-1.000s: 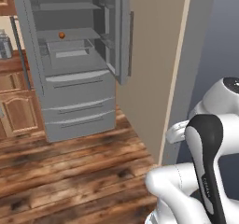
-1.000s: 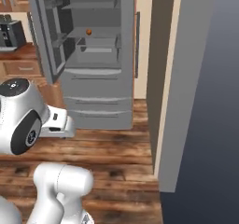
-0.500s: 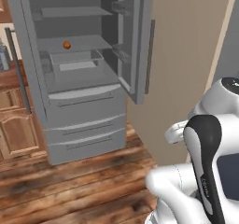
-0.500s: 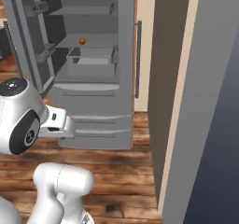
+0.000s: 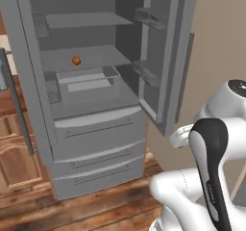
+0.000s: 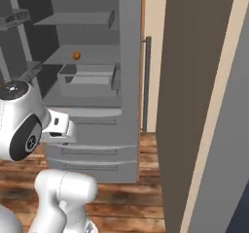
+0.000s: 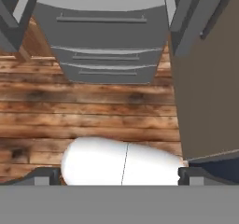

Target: Retrieve the banana and mango from the fridge and place them into the bowl on the dining table.

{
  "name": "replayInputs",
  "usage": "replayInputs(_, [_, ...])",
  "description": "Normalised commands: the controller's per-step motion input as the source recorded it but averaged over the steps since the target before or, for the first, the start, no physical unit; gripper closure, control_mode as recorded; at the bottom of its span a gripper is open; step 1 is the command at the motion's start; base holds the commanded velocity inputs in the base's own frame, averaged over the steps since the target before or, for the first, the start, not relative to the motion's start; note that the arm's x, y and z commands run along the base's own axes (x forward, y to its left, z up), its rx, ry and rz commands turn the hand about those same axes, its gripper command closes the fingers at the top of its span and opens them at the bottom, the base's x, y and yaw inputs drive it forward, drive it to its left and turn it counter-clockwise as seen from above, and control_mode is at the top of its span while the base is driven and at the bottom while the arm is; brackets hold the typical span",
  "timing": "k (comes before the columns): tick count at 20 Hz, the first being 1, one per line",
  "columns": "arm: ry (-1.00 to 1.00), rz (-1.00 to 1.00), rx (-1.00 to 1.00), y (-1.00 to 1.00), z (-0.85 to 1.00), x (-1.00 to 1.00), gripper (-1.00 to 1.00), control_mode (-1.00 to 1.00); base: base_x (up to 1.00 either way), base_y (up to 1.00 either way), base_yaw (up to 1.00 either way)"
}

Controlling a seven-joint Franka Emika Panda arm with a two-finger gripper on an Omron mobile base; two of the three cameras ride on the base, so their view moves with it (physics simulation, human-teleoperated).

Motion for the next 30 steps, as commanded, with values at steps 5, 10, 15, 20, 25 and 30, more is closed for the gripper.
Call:
replayInputs(5, [0.0, 0.0, 0.0, 0.0, 0.0, 0.0, -1.0, 1.0, 1.0, 0.53, 0.0])
replayInputs(10, [0.0, 0.0, 0.0, 0.0, 0.0, 0.0, -1.0, 1.0, 0.99, 0.71, -0.01])
replayInputs(15, [0.0, 0.0, 0.0, 0.0, 0.0, 0.0, -1.0, 1.0, 0.79, 0.71, -0.12])
replayInputs(20, [0.0, 0.0, 0.0, 0.0, 0.0, 0.0, -1.0, 1.0, 0.73, -0.06, -0.02])
replayInputs(25, [0.0, 0.0, 0.0, 0.0, 0.0, 0.0, -1.0, 1.0, 0.77, -0.55, 0.21])
replayInputs(30, [0.0, 0.0, 0.0, 0.0, 0.0, 0.0, -1.0, 1.0, 0.85, -0.43, 0.47])
